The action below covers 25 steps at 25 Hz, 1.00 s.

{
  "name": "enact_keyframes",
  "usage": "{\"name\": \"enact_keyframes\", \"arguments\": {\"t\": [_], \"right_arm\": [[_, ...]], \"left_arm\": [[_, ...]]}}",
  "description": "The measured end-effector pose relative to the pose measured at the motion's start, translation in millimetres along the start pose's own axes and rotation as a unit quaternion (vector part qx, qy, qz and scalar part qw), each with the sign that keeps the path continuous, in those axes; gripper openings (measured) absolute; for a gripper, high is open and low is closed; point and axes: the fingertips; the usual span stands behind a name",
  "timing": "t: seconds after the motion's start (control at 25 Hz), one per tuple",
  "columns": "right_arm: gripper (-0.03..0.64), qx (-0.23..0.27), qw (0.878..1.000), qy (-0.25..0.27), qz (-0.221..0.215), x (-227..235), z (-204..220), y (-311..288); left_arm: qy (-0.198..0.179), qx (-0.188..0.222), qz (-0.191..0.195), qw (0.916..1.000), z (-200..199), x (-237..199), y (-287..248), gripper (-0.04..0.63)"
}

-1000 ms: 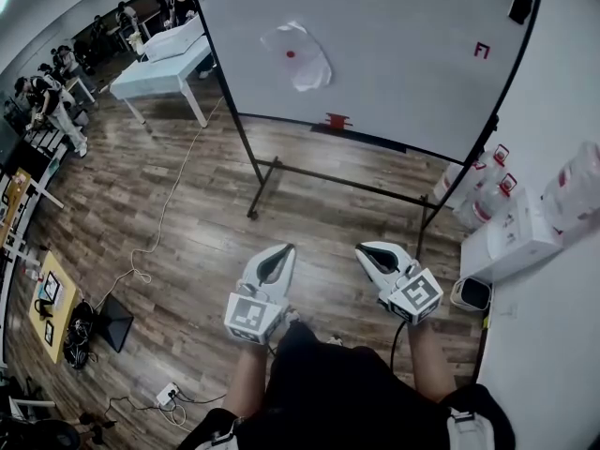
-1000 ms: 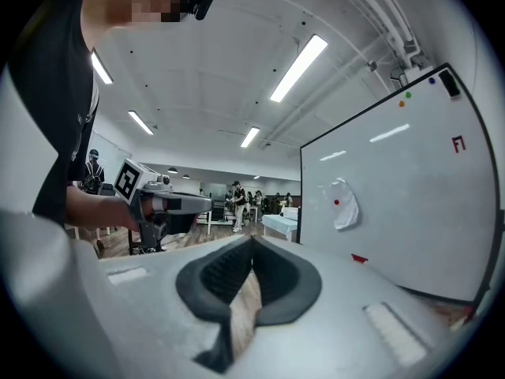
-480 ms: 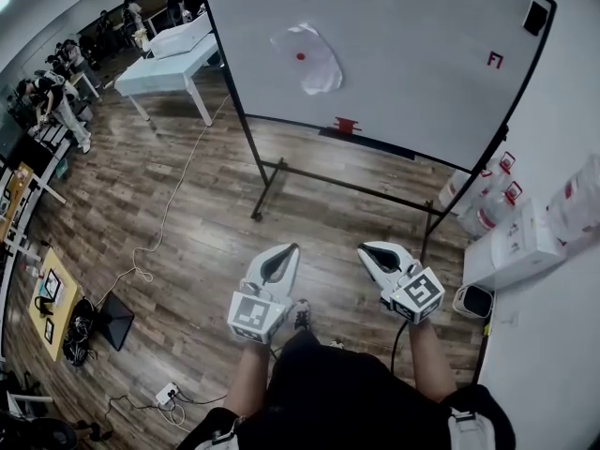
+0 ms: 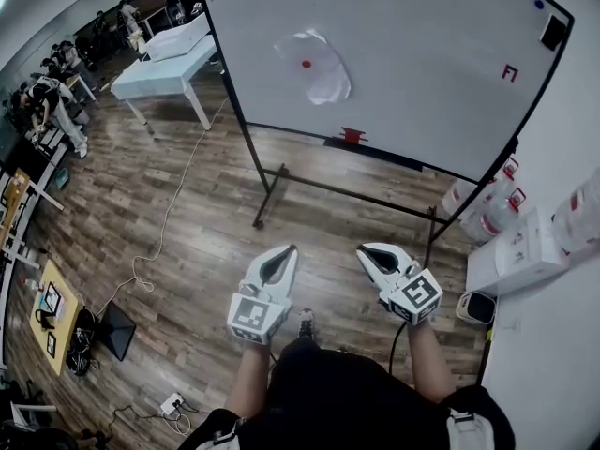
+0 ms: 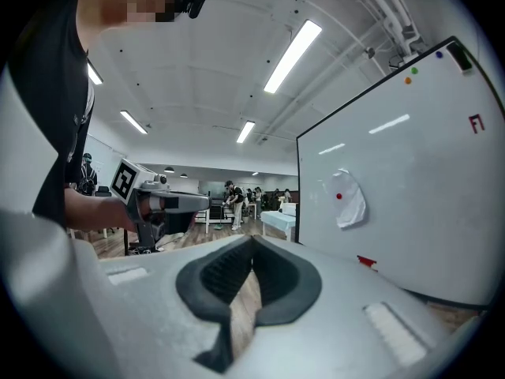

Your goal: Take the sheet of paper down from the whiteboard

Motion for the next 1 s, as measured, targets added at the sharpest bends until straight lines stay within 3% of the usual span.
{"name": "enact_keyframes", "arguments": {"t": [1.0], "right_arm": [[0.003, -0.017, 0.999, 0.017, 0.034, 67.7, 15.8, -116.0]], "left_arm": [[0.009, 0.0, 0.044, 0.999, 26.8, -122.3, -75.6, 0.011]]}}
Point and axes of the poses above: the fingertips, and each gripper's own axes: y backward along the fingers, x to its right, z out of its underside, and after that the axes turned 12 degrees about x, right-handed
